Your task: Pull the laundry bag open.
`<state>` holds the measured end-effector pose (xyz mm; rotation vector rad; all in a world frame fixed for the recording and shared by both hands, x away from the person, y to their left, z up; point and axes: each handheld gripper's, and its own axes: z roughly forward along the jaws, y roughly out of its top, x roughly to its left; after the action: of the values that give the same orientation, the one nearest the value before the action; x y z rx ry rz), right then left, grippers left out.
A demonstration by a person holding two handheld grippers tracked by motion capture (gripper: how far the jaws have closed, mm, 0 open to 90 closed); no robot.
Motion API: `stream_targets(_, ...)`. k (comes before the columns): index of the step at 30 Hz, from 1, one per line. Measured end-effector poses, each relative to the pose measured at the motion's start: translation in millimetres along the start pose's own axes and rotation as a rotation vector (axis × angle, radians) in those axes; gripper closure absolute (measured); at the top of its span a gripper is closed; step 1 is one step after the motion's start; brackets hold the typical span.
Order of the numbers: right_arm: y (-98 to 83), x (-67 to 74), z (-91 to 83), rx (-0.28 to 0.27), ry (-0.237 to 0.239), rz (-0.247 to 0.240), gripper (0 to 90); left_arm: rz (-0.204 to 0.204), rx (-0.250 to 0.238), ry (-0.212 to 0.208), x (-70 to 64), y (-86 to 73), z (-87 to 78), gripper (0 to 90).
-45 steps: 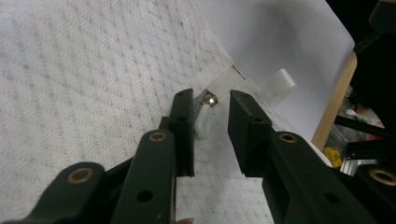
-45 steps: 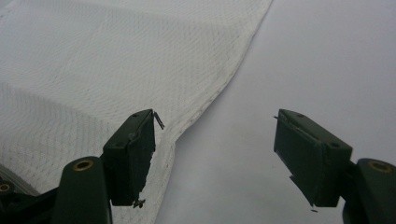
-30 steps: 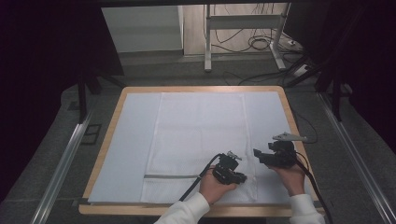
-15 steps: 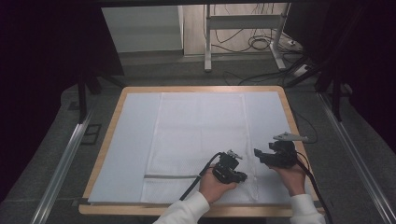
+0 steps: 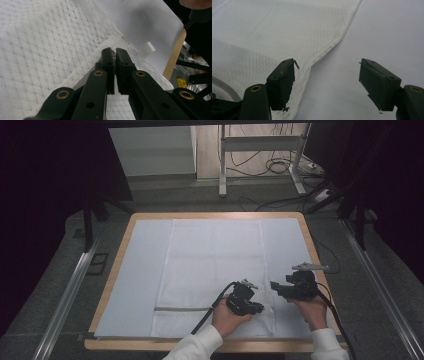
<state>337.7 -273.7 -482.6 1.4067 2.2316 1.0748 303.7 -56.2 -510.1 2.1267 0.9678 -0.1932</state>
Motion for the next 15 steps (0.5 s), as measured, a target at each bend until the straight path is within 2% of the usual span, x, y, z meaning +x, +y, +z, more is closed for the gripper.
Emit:
stream_targets(9,0.0,-1.4,-1.0,0.019,-0.012,0.003,27.1,-0.025,-0.037,-0.025,5.3,-0.7,-9.9,86.7)
stream_targets(15,0.1,-1.4,-3.3,0.01,-0.008,0.0,22.7,-0.037,-0.06,-0.031,9.1,-1.6,-22.2,86.7)
